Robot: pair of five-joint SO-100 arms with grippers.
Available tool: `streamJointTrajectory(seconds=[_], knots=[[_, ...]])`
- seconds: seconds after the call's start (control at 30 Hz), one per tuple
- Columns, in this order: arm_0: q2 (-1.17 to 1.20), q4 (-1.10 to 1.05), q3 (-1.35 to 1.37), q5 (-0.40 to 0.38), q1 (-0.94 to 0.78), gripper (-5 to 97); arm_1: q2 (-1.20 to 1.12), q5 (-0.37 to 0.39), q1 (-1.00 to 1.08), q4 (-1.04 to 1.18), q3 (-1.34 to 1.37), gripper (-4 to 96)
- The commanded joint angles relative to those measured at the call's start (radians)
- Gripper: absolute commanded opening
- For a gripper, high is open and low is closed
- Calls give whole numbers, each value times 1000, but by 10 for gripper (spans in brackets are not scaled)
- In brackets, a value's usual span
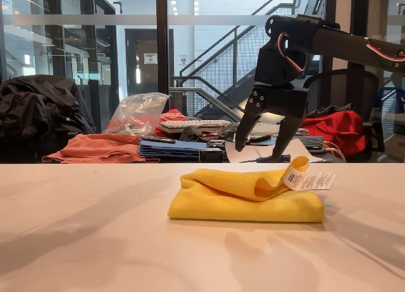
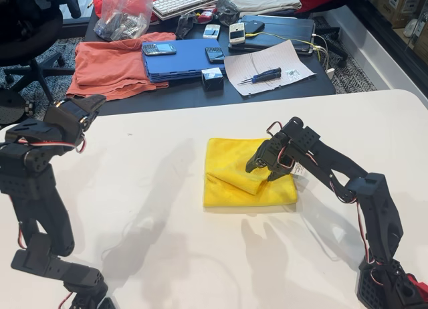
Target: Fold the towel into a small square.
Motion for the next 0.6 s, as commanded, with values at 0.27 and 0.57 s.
streamJointTrajectory(seconds=[0.27, 0.57], knots=[[-167, -137, -23, 0, -63, 185, 15, -6, 5, 6, -14, 108], [-181, -175, -23, -109, -26, 185, 15, -6, 5, 8, -12, 108]])
